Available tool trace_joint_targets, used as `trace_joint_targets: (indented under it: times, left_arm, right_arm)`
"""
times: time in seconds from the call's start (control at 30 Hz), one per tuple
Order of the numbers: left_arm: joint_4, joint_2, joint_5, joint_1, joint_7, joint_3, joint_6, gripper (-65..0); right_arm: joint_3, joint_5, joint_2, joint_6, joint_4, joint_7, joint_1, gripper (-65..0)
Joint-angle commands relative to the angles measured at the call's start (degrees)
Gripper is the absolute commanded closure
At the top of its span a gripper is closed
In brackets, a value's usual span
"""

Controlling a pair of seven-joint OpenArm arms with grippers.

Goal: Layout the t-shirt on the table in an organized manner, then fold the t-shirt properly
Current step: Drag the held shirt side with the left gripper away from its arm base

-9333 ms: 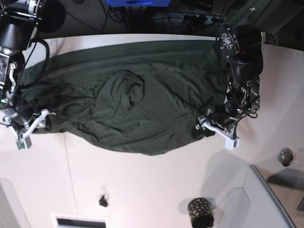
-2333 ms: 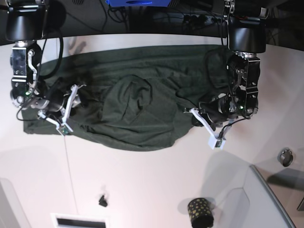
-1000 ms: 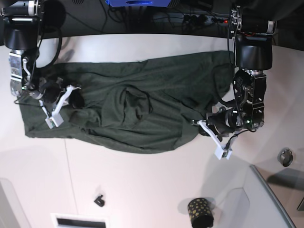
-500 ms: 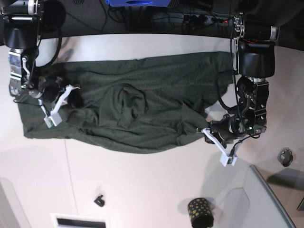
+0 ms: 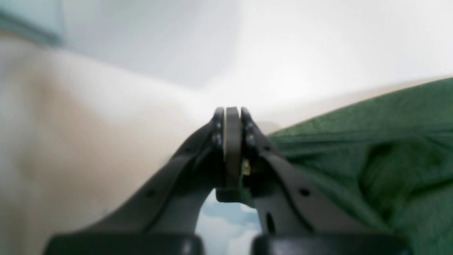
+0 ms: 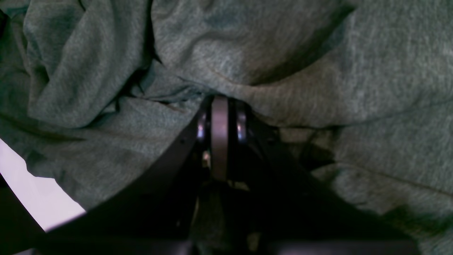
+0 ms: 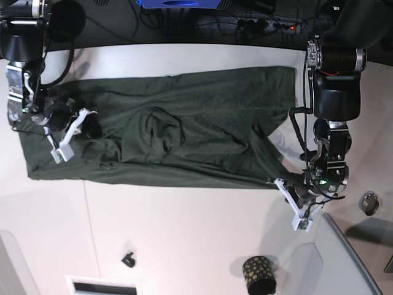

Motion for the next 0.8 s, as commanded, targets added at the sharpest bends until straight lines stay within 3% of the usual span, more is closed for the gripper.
trace_joint_targets:
  times: [0.0,0.1,0.43,0.77]
  left_arm:
    - [1.0,-0.3,1.2,-2.3,-1.9,-0.2,0.1,0.0]
    - [1.0,1.1,4.9,-3.4,-4.8,-0.2,0.5,0.0]
    - [0.9,7.5,12.3,-4.8,-17.0,0.5,8.9,0.0]
    - [-6.5,12.0,21.3,-9.7,-23.2,0.5,9.3,0.0]
  right_arm:
    - [0.0,-7.0,0.8,-4.3,-0.7,-7.4,-1.7,-0.8]
    - [0.0,-7.0,0.9,-4.3,-0.7,-7.4,-1.9,-0.8]
    - [-0.2,-7.0,2.7,-4.0,-0.3,-7.4,-1.9,-0.8]
    - [-0.4,-7.0,3.0,-3.9,-0.3,-7.4,-1.9,-0.8]
